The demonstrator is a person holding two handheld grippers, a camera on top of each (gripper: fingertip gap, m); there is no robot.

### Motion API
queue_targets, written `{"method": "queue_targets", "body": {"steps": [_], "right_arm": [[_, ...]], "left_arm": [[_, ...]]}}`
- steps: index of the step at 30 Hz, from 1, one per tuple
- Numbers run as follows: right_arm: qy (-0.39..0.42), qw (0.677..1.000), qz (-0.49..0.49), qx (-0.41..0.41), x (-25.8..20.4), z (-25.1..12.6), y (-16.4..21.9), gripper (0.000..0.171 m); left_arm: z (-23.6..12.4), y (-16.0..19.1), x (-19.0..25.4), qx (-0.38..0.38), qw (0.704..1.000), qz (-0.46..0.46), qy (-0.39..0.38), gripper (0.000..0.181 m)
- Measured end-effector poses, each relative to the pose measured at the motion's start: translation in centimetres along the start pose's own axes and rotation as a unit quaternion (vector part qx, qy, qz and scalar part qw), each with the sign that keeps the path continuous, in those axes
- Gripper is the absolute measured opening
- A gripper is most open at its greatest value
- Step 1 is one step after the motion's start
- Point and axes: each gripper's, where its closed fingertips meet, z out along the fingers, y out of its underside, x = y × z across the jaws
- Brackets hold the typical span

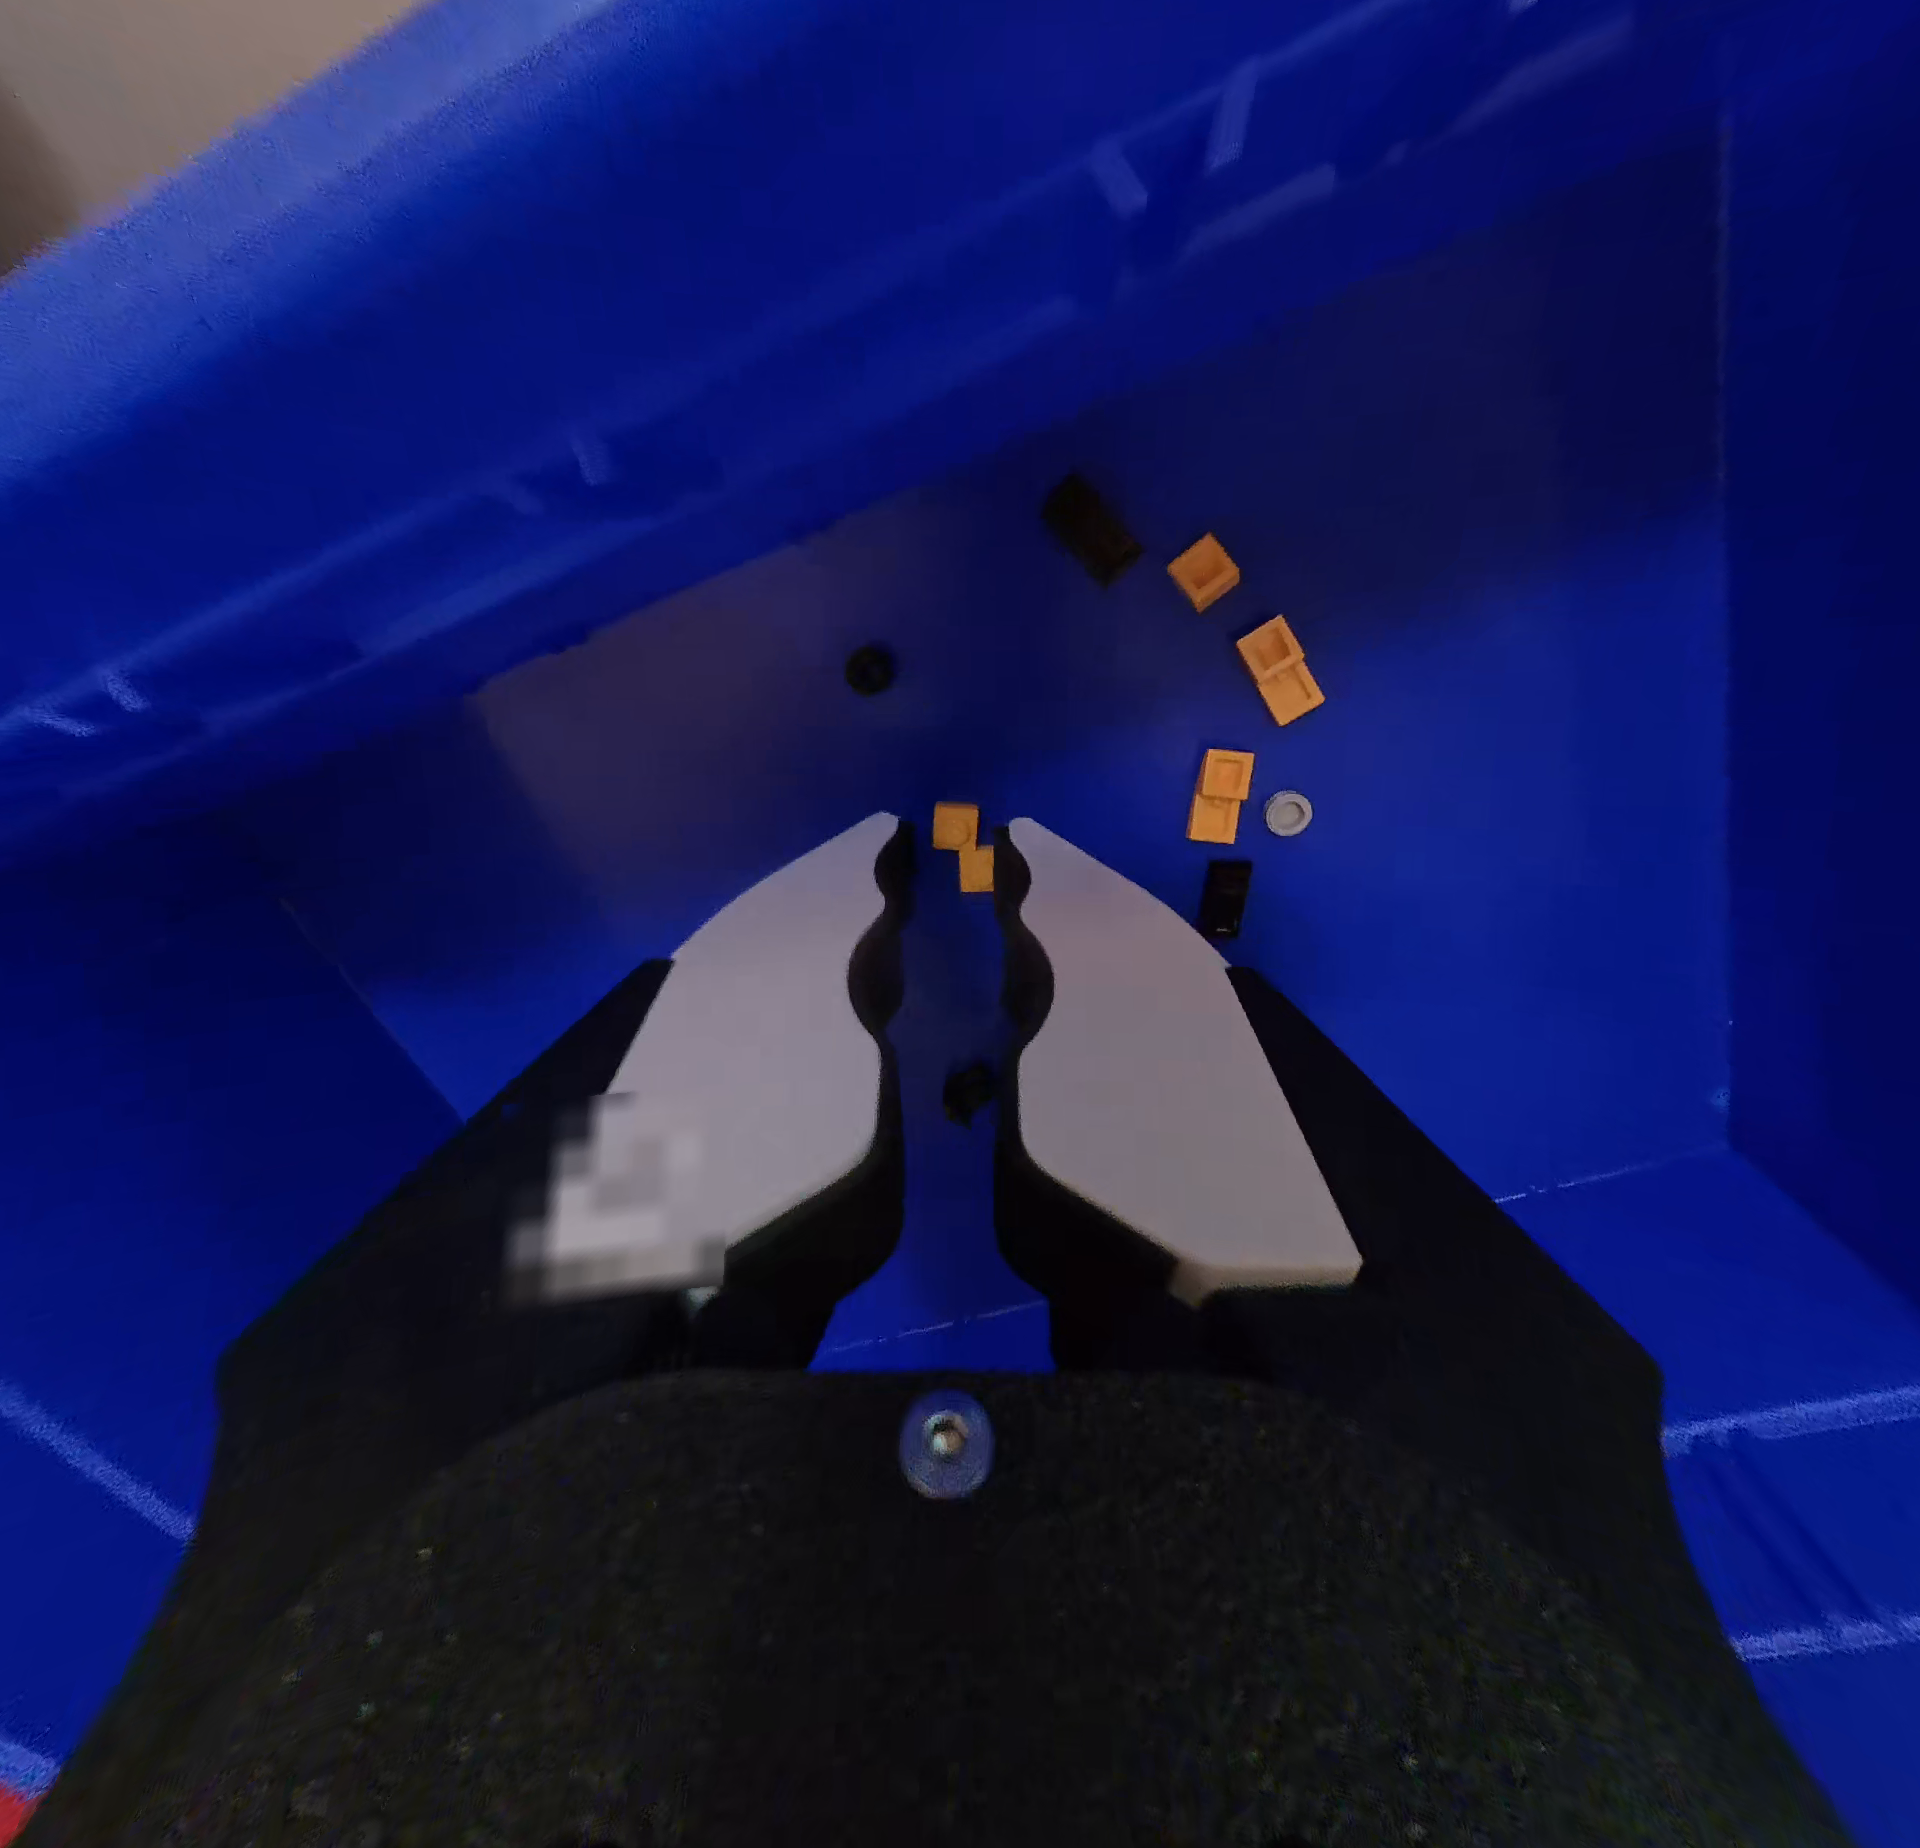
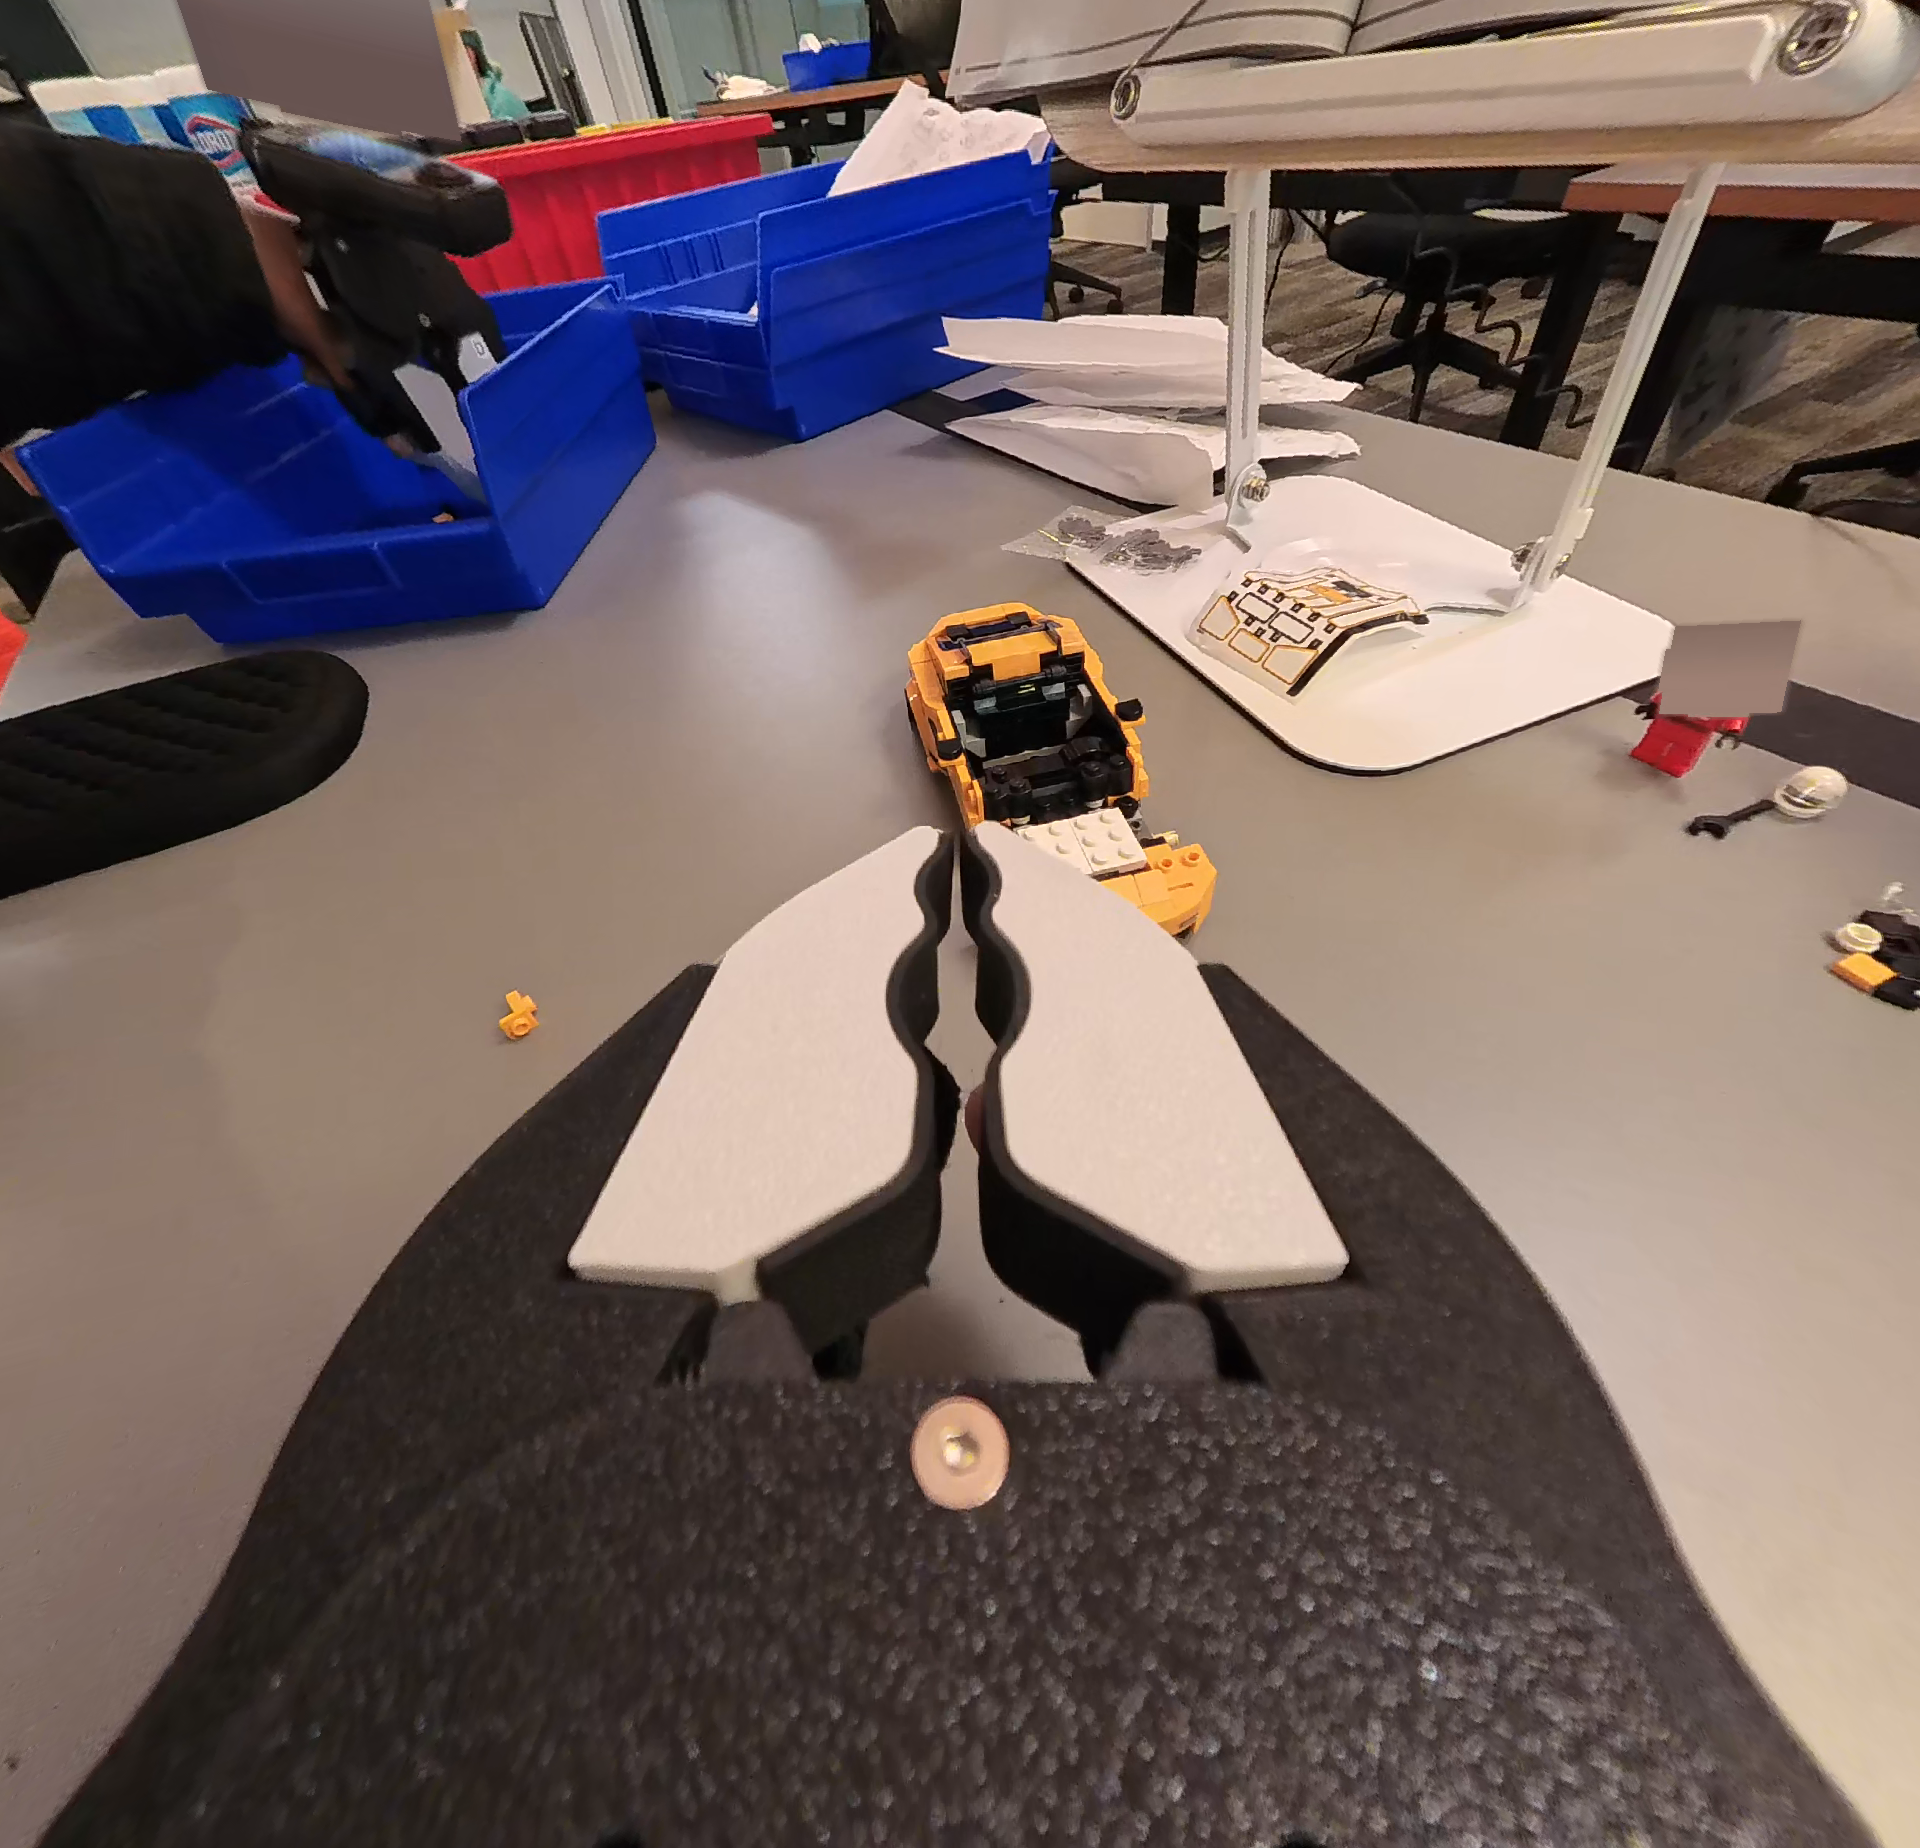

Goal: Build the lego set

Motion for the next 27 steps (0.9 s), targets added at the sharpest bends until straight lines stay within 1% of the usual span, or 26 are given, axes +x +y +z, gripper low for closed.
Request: {"method": "queue_targets", "body": {"steps": [3, 4, 7, 9, 11, 13, 15, 17, 19, 20, 22, 24, 27], "right_arm": [[0.000, 1.000, 0.001, -0.001, 0.0, 0.0, 0.0, 0.001], [0.001, 1.000, 0.001, -0.001, 0.1, 0.0, 0.1, 0.001], [0.000, 1.000, 0.001, -0.001, 0.0, 0.0, 0.1, 0.001], [0.000, 1.000, 0.000, 0.000, 0.0, 0.0, 0.0, 0.001], [0.000, 1.000, 0.000, 0.001, 0.0, 0.0, -0.1, 0.001], [-0.001, 1.000, 0.001, 0.001, 0.1, 0.0, -0.1, 0.001], [-0.003, 1.000, 0.000, 0.002, 0.0, 0.0, -0.1, 0.001], [-0.004, 1.000, 0.000, 0.004, 0.0, -0.1, -0.2, 0.001], [-0.003, 1.000, -0.005, 0.009, -0.2, -0.2, -0.5, 0.000], [-0.002, 1.000, -0.008, 0.014, -0.2, -0.4, -0.7, 0.000], [0.002, 1.000, -0.014, 0.023, -0.2, -0.6, -1.1, 0.000], [0.010, 0.999, -0.019, 0.031, -0.1, -0.9, -1.5, 0.000], [0.019, 0.999, -0.020, 0.043, 0.2, -1.3, -2.0, 0.000]], "left_arm": [[0.3, 0.0, 0.2, -0.001, 1.000, 0.004, 0.009, 0.012], [0.3, -0.1, 0.3, 0.000, 1.000, 0.003, 0.010, 0.009], [0.2, 0.0, 0.1, -0.004, 1.000, -0.008, 0.011, 0.008], [-0.6, -0.6, 0.3, 0.012, 1.000, -0.006, 0.006, 0.009], [-2.8, -2.8, 1.3, 0.057, 0.998, 0.000, 0.003, 0.008], [-5.7, -6.1, 3.5, 0.102, 0.994, 0.024, -0.006, 0.007], [-7.9, -10.1, 7.0, 0.130, 0.990, 0.058, -0.018, 0.007], [-8.7, -14.0, 10.8, 0.137, 0.986, 0.086, -0.027, 0.008], [-8.2, -17.4, 15.4, 0.140, 0.981, 0.136, -0.005, 0.008], [-7.5, -18.9, 17.2, 0.137, 0.977, 0.160, -0.001, 0.008], [-5.8, -21.6, 21.0, 0.139, 0.970, 0.199, 0.032, 0.008], [-3.5, -23.6, 23.6, 0.129, 0.964, 0.225, 0.057, 0.008], [-0.5, -25.5, 26.9, 0.114, 0.956, 0.253, 0.095, 0.007]]}}
